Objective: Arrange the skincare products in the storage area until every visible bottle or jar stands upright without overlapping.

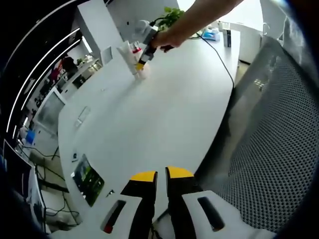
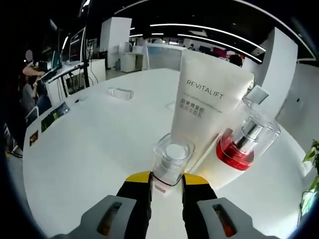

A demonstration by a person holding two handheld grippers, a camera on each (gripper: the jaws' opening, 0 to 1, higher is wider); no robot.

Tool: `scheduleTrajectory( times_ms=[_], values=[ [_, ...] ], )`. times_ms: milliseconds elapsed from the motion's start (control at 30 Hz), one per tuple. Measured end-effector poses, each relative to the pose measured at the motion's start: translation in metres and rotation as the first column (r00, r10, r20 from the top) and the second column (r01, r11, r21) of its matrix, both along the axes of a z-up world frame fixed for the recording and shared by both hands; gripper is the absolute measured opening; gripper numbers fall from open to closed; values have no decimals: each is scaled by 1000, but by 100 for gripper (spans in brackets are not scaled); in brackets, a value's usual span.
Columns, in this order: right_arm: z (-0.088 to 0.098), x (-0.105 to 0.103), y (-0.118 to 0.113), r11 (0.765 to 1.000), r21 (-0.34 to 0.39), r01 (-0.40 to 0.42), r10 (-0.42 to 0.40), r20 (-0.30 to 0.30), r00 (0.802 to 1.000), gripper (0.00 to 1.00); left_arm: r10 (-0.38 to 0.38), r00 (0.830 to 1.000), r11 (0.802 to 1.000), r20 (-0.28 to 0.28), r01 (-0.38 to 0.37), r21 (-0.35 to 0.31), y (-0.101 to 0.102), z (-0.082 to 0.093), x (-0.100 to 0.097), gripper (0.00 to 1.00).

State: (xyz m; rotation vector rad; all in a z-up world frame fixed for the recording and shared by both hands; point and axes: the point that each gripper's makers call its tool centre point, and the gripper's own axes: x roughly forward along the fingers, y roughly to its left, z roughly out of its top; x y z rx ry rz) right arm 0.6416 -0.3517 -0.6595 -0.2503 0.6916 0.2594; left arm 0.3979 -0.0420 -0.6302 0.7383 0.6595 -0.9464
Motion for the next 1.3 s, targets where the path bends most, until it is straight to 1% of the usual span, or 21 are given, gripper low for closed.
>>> scheduleTrajectory(
  times_ms=[67,133,200,433,567,633,667,733,767,833,933,1000,1033,1067,1100,1133,1167,1200,1233,1267,1300],
  values=[
    [-3,-1,0,1000,-22,-1,1,-22,1000,12,2,1000,1000,0,-2,1,0,0,0,6],
    [-6,-2,0,1000,-24,6,-7,-32,999,12,2,1000,1000,0,-2,0,0,0,0,6],
    [-5,-1,-1,1000,-21,19,-19,-21,1000,12,4,1000,1000,-1,-4,0,1,0,0,6],
    [-13,-6,-1,999,-2,37,-37,-52,998,12,3,1000,1000,-2,-3,1,1,0,0,6],
    [-13,-7,-1,999,14,43,-43,-52,998,16,1,1000,1000,-2,-1,3,1,-1,0,6],
    [-12,-5,0,998,31,47,-46,-41,998,21,-1,1000,1000,-3,1,4,1,-1,0,6],
    [-12,-3,0,999,20,41,-40,-34,999,23,-1,1000,1000,-3,1,6,1,-1,-1,6],
    [-12,-2,3,999,28,29,-28,-34,999,20,-3,1000,1000,-5,3,6,0,-1,-1,6],
    [-13,-1,6,999,34,21,-20,-33,999,16,-2,1000,1000,-5,2,6,0,-1,-1,6],
    [-17,-2,10,999,34,12,-10,-42,999,17,1,1000,1000,-4,-1,6,1,-1,0,6],
    [-20,-2,14,1000,24,-5,6,-42,999,20,3,1000,1000,-4,-3,6,1,-1,0,6],
    [-19,-1,14,1000,20,-14,15,-33,999,19,2,1000,1000,-5,-2,6,1,-1,0,6],
    [-19,-1,15,999,34,-13,15,-36,999,16,4,1000,1000,-5,-4,4,1,-1,0,6],
    [-19,-1,17,999,41,-19,20,-41,999,12,5,1000,1000,-5,-5,5,1,-1,0,6],
    [-22,-3,17,999,42,-25,28,-61,998,8,6,1000,1000,-5,-6,5,1,-1,0,6],
    [-22,-4,16,999,37,-21,23,-59,998,9,6,1000,1000,-6,-6,5,1,-1,0,6],
    [-23,-2,16,999,37,-23,25,-60,998,12,5,1000,1000,-6,-5,6,1,-1,0,6],
    [-21,1,15,999,40,-22,23,-40,999,13,4,1000,1000,-6,-4,7,1,-2,0,6],
    [-21,-4,14,999,34,-27,29,-61,998,12,5,1000,1000,-7,-5,7,1,-2,0,6],
    [-20,-6,14,999,13,-40,41,-62,997,11,5,1000,1000,-7,-5,7,1,-2,0,6],
    [-20,-5,15,999,11,-43,43,-57,997,12,4,1000,1000,-7,-4,7,1,-2,0,6]
  ],
)
